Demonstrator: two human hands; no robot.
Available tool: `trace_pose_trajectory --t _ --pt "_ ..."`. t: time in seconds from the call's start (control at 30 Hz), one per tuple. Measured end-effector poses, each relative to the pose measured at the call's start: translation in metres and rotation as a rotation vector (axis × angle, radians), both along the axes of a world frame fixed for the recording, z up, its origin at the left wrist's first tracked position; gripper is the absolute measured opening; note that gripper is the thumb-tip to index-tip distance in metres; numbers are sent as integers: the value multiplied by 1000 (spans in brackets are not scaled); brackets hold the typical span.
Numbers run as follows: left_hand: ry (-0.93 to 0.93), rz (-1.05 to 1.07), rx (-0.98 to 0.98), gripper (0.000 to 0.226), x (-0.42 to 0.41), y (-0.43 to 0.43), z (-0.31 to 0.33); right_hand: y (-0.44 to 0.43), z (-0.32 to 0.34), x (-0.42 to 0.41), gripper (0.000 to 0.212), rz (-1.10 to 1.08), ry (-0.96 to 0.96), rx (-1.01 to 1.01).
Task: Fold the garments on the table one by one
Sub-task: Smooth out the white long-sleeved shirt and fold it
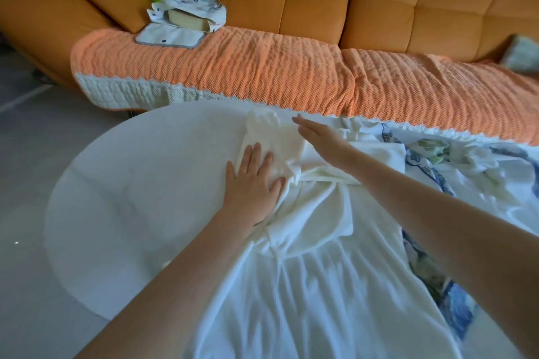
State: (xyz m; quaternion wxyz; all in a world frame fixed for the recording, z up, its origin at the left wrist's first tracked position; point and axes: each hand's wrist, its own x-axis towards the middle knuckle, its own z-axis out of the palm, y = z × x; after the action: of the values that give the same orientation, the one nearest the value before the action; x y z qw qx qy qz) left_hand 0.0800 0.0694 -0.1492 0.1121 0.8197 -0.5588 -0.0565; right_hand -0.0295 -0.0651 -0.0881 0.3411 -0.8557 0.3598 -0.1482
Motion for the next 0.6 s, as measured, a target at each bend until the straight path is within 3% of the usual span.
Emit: trace_pose_trajectory --t 0.17,0.3,0.33,0.4,0.5,0.57,0.6 --pt "-91 -174 -116 57 -11 9 7 16 -17 -120 60 81 536 -275" --pt "32 -185 -40 45 -19 5 14 20 -27 -160 111 136 648 -356" --pt "62 -182 -23 45 -18 5 15 14 -28 -163 115 144 687 -372" --pt "83 -205 25 45 -17 8 16 8 -27 -161 104 164 740 -382" --pt "45 -221 113 46 -18 7 17 7 -27 -155 65 158 777 -338" --pt "87 -223 115 46 -19 6 19 13 -24 -150 61 143 806 -319" --pt "154 -228 77 47 -19 7 21 16 -21 -148 69 139 818 -322"
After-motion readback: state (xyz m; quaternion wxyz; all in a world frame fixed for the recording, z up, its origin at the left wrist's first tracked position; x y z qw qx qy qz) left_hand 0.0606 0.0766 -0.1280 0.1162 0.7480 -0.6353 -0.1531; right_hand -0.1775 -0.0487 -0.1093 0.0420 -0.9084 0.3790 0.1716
